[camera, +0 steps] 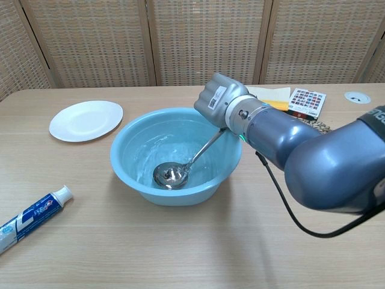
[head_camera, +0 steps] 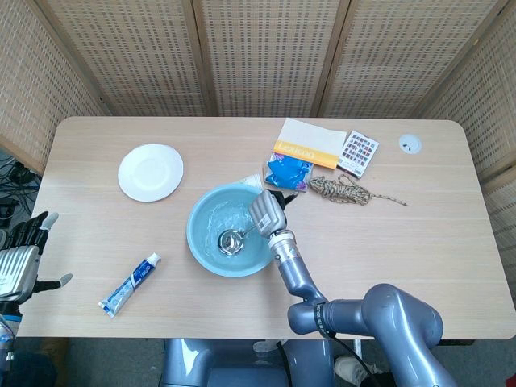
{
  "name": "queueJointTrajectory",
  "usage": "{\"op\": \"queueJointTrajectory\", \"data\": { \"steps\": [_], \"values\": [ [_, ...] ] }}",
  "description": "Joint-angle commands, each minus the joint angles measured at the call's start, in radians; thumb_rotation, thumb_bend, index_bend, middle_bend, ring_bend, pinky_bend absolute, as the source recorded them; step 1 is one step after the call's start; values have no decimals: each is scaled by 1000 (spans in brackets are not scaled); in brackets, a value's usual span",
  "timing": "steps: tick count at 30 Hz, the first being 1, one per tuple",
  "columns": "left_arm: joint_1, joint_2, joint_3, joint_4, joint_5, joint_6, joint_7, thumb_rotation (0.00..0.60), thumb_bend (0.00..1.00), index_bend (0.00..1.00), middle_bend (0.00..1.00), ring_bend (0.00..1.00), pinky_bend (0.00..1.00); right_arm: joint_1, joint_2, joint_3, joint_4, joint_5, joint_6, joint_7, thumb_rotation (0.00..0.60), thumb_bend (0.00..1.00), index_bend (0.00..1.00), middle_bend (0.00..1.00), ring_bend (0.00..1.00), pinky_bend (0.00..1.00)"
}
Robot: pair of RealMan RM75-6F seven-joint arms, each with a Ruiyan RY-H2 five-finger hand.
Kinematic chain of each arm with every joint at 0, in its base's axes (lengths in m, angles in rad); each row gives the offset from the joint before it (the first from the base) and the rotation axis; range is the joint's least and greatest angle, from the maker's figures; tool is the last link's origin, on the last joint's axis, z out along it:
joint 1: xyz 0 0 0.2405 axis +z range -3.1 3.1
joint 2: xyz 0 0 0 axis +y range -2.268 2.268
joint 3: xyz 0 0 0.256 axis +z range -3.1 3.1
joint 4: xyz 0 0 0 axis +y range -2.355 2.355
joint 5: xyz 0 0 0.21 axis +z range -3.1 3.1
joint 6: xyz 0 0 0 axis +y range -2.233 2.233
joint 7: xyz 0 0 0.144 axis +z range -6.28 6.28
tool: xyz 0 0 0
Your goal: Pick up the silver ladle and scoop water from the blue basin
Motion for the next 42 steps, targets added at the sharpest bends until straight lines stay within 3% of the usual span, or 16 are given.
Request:
{"op": "queueJointTrajectory", "data": {
  "steps": [1,11,19,34,42],
  "values": [
    [-1,-1,1,0,-1,-2,1,600,0,0,0,0,0,-10,7,48,-48,54,12,-33,600,696,836,1000,1000,1000],
    [-2,2,4,-2,3,-1,-7,600,0,0,0,0,0,-27,91,254,-205,275,38,-36,600,697,836,1000,1000,1000],
    [-7,6,8,-1,7,-11,-19,600,0,0,0,0,0,-32,186,357,-313,385,80,-28,600,697,836,1000,1000,1000],
    [-9,15,14,1,21,-17,-50,600,0,0,0,0,0,-10,289,462,-429,556,161,-43,600,696,836,1000,1000,1000],
    [-15,16,14,6,12,-31,-58,600,0,0,0,0,0,19,326,488,-464,616,198,-71,600,697,836,1000,1000,1000]
  ]
}}
